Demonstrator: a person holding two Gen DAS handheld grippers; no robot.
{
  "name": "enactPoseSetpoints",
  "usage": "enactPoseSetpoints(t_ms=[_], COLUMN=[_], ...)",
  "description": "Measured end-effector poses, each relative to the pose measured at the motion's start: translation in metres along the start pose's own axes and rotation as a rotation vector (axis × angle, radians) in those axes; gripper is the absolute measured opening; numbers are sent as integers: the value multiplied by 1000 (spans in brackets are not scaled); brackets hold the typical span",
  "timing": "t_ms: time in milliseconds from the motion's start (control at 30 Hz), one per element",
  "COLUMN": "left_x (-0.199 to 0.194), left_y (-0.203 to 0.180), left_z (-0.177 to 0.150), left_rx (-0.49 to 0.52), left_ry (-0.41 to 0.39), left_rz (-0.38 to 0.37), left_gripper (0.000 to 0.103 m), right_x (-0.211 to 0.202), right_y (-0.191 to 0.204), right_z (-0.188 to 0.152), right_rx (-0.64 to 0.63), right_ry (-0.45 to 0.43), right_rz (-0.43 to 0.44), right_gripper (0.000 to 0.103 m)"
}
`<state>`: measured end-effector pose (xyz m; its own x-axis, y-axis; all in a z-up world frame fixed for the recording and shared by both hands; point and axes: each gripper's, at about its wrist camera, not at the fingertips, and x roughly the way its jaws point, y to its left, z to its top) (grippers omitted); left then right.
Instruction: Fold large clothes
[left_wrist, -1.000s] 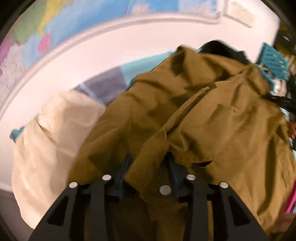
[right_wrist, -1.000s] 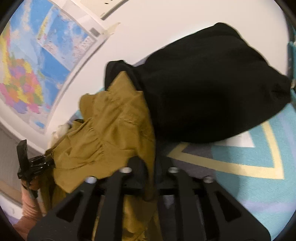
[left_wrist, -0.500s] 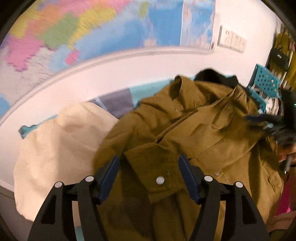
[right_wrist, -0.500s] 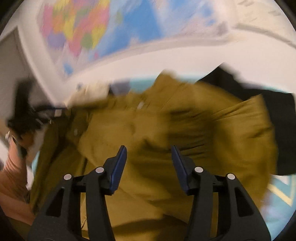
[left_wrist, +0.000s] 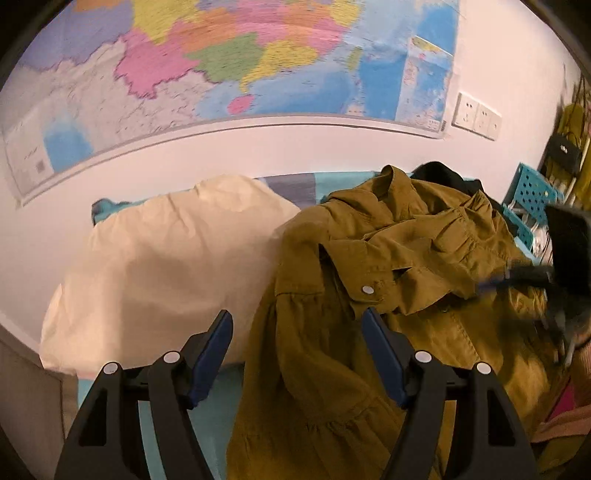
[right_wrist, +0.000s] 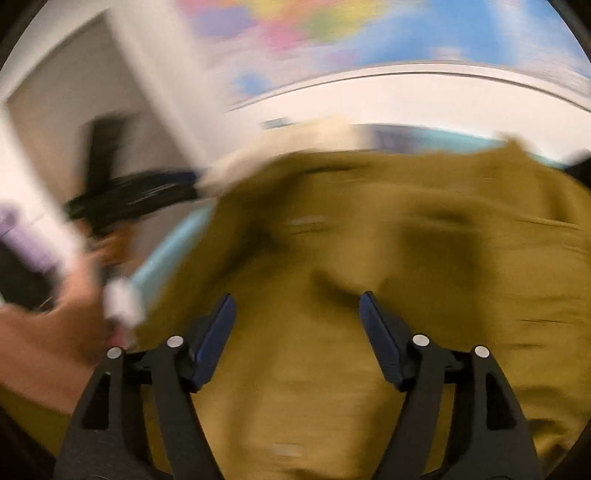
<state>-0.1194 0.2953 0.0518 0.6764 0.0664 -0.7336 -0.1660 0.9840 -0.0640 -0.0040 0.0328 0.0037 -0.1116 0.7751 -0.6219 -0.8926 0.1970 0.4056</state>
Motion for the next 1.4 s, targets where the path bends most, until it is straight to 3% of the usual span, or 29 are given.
enactPoseSetpoints(t_ms=[67,200,300,333,400,500,567,633,767,833,967,1067,1100,1167,1200,1233,1267,1400], left_x=[0,-6,-13,-15,-22,-37,-46,-53,-54,-50,-31,-12,-6,9,16,23,29,42], left_y=[3,2,3,4,8,17,27,40,46,40,15,-8,-15,-33,-41,-50,-59,-80], left_z=[-3,-11,-18,-20,-23,-24,-23,-21,-18,-19,-19,-18,-17,-14,-13,-12,-11,-6], left_rx=[-19,-17,-21,-23,-28,-45,-84,-149,-197,-182,-92,-25,-6,34,54,73,97,161], left_ry=[1,2,-5,-9,-23,-60,-89,-113,-127,-117,-74,-31,-18,8,20,34,46,56], left_rz=[-4,-9,-13,-12,-8,-7,-37,-68,-74,-82,-100,-121,-125,-122,-115,-107,-101,-79], left_gripper=[70,70,71,72,72,72,72,72,72,72,72,72,72,72,72,72,72,72], right_x=[26,81,107,112,104,58,21,-20,-83,-104,-116,-103,-99,-89,-86,-85,-90,-126], right_y=[31,66,76,76,79,89,97,99,72,50,-5,-57,-68,-89,-100,-99,-108,-109], right_z=[-5,-16,-20,-18,-5,32,59,89,120,123,104,79,73,61,53,41,37,4], right_rx=[-31,-69,-83,-61,-32,-68,-126,-183,-186,-175,-89,20,66,110,124,147,177,268], right_ry=[63,217,276,290,264,145,46,-43,-128,-139,-43,67,73,90,74,53,35,-160], right_rz=[141,235,287,318,371,417,411,342,233,119,-43,-205,-213,-241,-277,-288,-288,-171], right_gripper=[78,78,38,5,4,3,3,3,4,4,6,12,13,34,43,66,74,79])
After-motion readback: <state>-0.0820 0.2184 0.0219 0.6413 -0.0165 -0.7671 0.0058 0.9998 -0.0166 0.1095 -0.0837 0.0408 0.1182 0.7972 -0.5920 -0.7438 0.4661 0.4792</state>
